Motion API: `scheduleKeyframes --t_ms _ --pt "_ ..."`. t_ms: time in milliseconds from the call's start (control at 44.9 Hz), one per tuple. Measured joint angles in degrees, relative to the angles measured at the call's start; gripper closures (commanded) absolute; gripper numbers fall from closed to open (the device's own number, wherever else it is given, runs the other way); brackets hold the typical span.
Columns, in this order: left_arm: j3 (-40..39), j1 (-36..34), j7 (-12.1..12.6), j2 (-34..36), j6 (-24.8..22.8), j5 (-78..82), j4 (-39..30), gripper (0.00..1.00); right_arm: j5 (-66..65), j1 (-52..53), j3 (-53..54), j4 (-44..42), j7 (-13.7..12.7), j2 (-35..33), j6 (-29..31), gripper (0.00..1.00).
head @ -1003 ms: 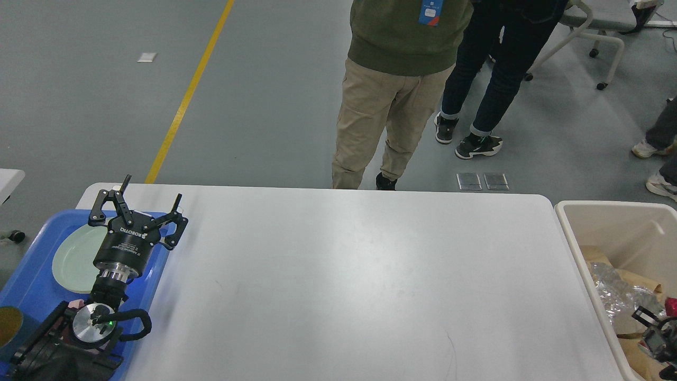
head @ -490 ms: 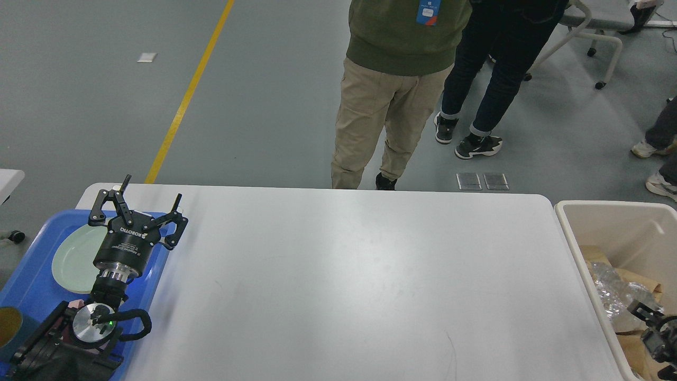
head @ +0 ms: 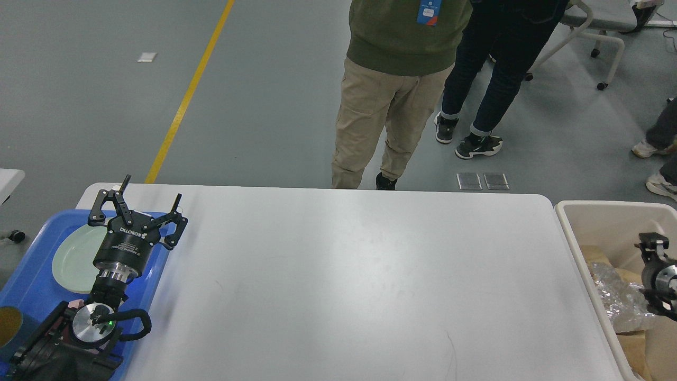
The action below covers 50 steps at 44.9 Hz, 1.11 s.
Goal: Tidy desktop
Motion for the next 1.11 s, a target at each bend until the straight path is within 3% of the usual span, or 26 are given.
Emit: scheduleKeyframes --t_ms 178,312,357,513,579,735,802,1114 --pt "0.00 0.00 0.00 0.00 0.00 0.00 0.00 0.04 0.05 -5.64 42.04 10.74 0.36 -1.46 0.62 0.00" --pt "0.00 0.00 0.00 -0.02 0.00 0.00 0.00 0.04 0.08 -13.16 63.19 19.05 0.43 2.69 3.12 0.00" --pt "0.00 0.00 0.00 -0.02 0.00 0.00 0.00 0.04 0.08 -16.59 69.23 21.49 0.42 4.19 6.47 0.00" --pt "0.00 0.00 0.00 -0.03 0.00 0.00 0.00 0.04 -3.15 -21.96 75.92 24.43 0.69 8.56 16.82 0.00" --pt "0.00 0.00 0.00 -0.04 0.00 0.00 0.00 0.04 -8.29 -23.57 77.87 25.64 2.15 11.06 18.70 0.00" --pt "0.00 0.00 0.00 -0.03 0.00 0.00 0.00 0.04 -23.33 -25.12 80.50 26.47 12.21 16.20 19.42 0.00" --pt "0.00 0.00 0.00 -0.03 0.00 0.00 0.00 0.04 -24.78 -25.44 79.78 26.51 14.53 16.70 19.42 0.00" --pt "0.00 0.00 0.09 -0.03 -0.09 0.02 0.00 0.04 -25.23 -25.10 78.24 26.28 15.86 16.78 19.17 0.00"
